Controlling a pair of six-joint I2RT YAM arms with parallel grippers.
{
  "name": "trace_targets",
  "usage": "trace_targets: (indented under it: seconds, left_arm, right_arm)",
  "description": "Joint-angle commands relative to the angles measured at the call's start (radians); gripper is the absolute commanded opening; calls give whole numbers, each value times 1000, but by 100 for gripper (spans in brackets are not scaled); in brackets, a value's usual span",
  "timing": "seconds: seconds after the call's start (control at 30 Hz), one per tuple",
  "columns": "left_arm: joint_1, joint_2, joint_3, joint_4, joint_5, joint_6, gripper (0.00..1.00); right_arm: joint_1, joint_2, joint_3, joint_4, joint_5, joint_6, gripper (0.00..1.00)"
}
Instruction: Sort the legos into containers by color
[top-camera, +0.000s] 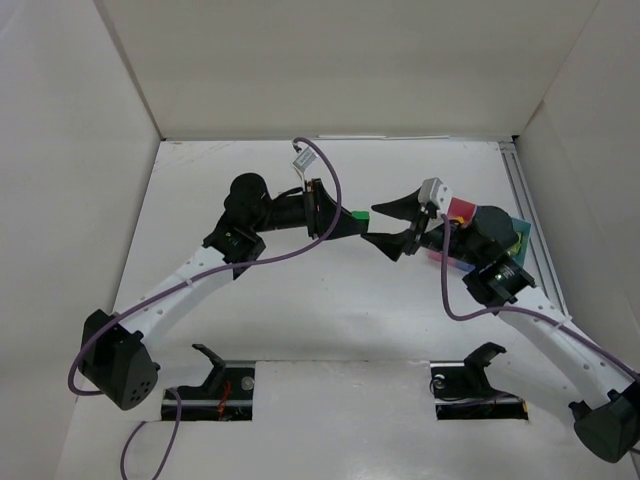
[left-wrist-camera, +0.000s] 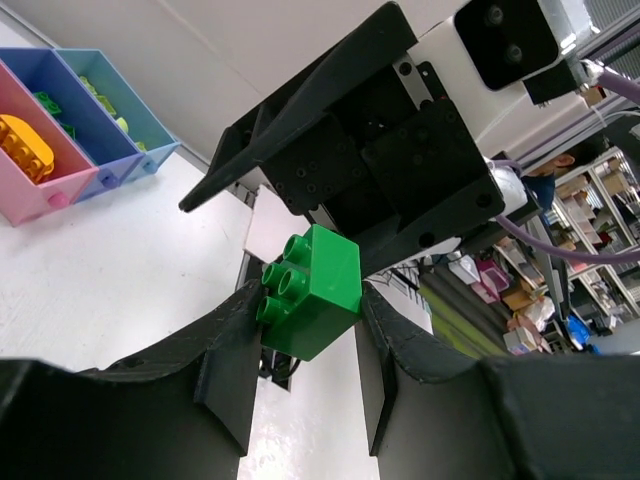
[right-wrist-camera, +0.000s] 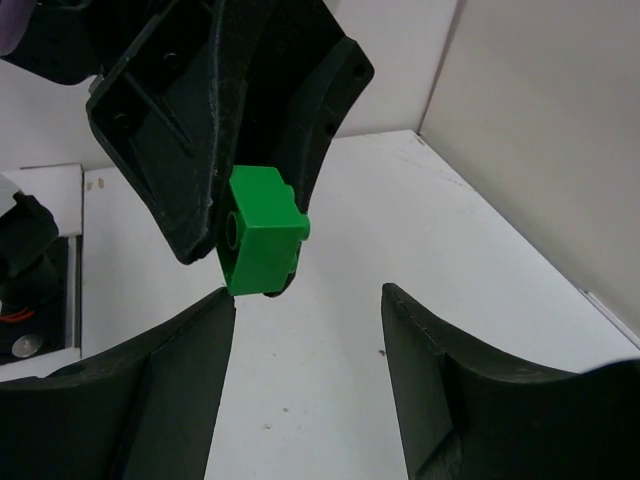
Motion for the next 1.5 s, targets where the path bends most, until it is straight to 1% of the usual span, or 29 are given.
trace_targets:
  seconds: [0.0, 0.17, 0.33, 0.43, 0.57, 0.6, 0.8, 0.87, 0.93, 1.1, 1.17, 1.2, 1.3, 1.4, 1.47]
  left_arm:
    - [-5, -50, -13, 66, 26, -3, 24]
    - [-5, -50, -22, 66, 26, -3, 24]
    - [-5, -50, -22, 66, 26, -3, 24]
    - [-5, -50, -22, 66, 26, -3, 24]
    - [-5, -50, -32, 105, 51, -13, 24]
    - [-5, -50, -32, 114, 62, -13, 24]
    - [-5, -50, -32, 114, 82, -13, 24]
    - [-5, -50, -32, 114, 82, -13, 24]
    - [-5, -41, -32, 114, 92, -13, 24]
    - [-14, -32, -32, 177, 164, -13, 26]
    - [-14, -32, -41, 229, 190, -13, 26]
    - [-14, -32, -55, 246, 225, -13, 26]
    - [-14, -21, -55, 246, 264, -4, 26]
    - [-14, -21, -78, 255, 286, 9, 26]
    - [-14, -21, -88, 255, 299, 47, 26]
  right_arm:
    - [42, -2, 40, 68, 16, -33, 65]
    - [62, -36, 40, 68, 105, -56, 65]
    - [62, -75, 40, 34, 125, -85, 64]
    - [62, -76, 40, 25, 92, -97, 57]
    - [71, -48, 54, 2, 18, -131, 55]
    - [71, -39, 69, -28, -9, -141, 55]
    - [102, 3, 112, -61, -39, -184, 53]
    - [111, 3, 121, -61, -39, -185, 48]
    - [120, 3, 121, -61, -39, -194, 48]
    - [120, 3, 121, -72, -103, -208, 48]
    - [120, 3, 121, -114, -131, -232, 48]
    - [120, 3, 132, -134, -157, -250, 48]
    - [120, -20, 143, -187, -157, -270, 48]
    - [120, -62, 143, -223, -114, -283, 48]
    - [120, -83, 133, -233, -96, -292, 48]
